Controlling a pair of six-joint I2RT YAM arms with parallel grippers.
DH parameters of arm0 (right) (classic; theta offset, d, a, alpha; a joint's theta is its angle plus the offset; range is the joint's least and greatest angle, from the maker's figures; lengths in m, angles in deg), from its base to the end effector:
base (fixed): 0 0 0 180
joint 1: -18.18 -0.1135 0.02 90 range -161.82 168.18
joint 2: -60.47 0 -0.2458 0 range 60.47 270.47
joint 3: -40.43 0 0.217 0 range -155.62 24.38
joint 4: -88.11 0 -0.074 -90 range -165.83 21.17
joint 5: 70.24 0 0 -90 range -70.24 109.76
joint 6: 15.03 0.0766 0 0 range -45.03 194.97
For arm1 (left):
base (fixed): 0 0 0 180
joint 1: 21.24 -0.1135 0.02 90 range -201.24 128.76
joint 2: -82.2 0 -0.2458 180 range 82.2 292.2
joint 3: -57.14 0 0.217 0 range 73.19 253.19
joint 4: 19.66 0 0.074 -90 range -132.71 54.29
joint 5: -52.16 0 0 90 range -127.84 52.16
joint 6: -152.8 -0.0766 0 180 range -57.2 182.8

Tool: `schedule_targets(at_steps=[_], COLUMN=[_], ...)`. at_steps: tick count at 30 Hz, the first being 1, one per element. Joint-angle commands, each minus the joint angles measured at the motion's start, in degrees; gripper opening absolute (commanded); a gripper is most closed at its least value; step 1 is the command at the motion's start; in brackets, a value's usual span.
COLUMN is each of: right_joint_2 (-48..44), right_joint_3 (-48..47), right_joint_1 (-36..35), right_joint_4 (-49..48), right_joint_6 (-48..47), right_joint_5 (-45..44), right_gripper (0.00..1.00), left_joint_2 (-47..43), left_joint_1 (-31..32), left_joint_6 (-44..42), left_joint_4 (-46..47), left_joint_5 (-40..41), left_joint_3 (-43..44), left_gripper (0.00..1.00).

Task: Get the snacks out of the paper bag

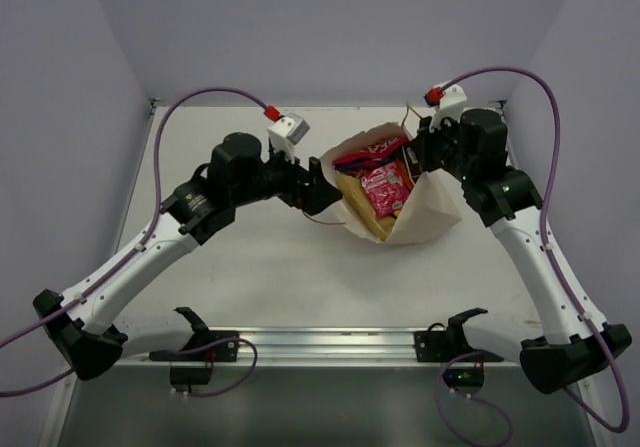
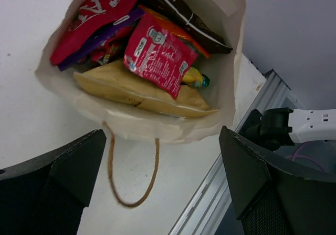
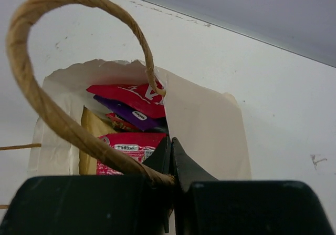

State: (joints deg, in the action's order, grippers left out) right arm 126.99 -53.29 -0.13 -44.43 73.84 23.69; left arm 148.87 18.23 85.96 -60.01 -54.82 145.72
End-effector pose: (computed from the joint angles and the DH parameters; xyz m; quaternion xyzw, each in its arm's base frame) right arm 0.2416 0.0855 0.3861 -0.1578 0.8049 0.1132 0.5608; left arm 0.1893 -0.1849 0.3736 0.1993 0.7820 -0.4029 0.4318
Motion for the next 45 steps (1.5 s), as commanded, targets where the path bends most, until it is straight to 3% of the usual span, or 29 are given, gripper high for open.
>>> schedule_targets(at_steps=[1, 8, 15, 27, 30, 32, 34, 36, 37, 40, 45], right_joint_2=[-4.37, -5.35, -4.74, -4.47, -4.38, -4.56, -4.65, -5.0, -5.09, -5.35, -5.61], right_joint_3=[2.96, 4.45, 4.63, 5.86, 6.48, 6.65, 6.74, 7.0, 7.0, 7.09, 7.79], right_joint_1=[-1.91, -3.67, -4.02, -4.19, -4.19, -4.19, -4.19, -4.19, -4.19, -4.19, -4.19], right_joint_4=[-9.34, -9.51, -10.48, -11.27, -11.53, -11.45, -11.45, -11.45, -11.45, -11.36, -11.1], right_joint_6=[0.07, 0.69, 2.97, 3.59, 3.94, 3.85, 3.76, 3.68, 3.59, 3.41, 3.24], right_joint_5=[-0.93, -2.16, -2.34, -1.38, -1.2, -1.29, -1.55, -2.25, -2.43, -3.48, -5.15], right_gripper=[0.0, 0.0, 0.0, 0.0, 0.0, 0.0, 0.0, 0.0, 0.0, 0.0, 0.0], left_joint_2=[3.19, 14.08, 21.47, 29.91, 31.5, 31.94, 31.59, 30.89, 30.01, 26.68, 18.51], left_joint_1=[6.48, 9.05, 11.34, 11.34, 11.34, 11.34, 11.34, 11.34, 11.34, 11.34, 11.16], left_joint_6=[-0.65, 1.97, 7.69, 6.81, 6.99, 6.99, 7.08, 7.34, 7.34, 7.52, 6.73], left_joint_4=[6.97, 6.98, 8.38, 11.55, 11.9, 12.43, 12.6, 12.78, 12.69, 12.25, 10.59], left_joint_5=[10.72, 16.44, 19.17, 14.87, 14.77, 14.43, 13.81, 13.11, 13.1, 12.67, 16.26], left_joint_3=[2.96, 9.03, 9.12, 10.53, 10.96, 11.14, 11.05, 10.88, 10.88, 10.44, 8.68], left_gripper=[0.97, 0.87, 0.86, 0.81, 0.74, 0.63, 0.44, 0.32, 0.19, 0.0, 0.0])
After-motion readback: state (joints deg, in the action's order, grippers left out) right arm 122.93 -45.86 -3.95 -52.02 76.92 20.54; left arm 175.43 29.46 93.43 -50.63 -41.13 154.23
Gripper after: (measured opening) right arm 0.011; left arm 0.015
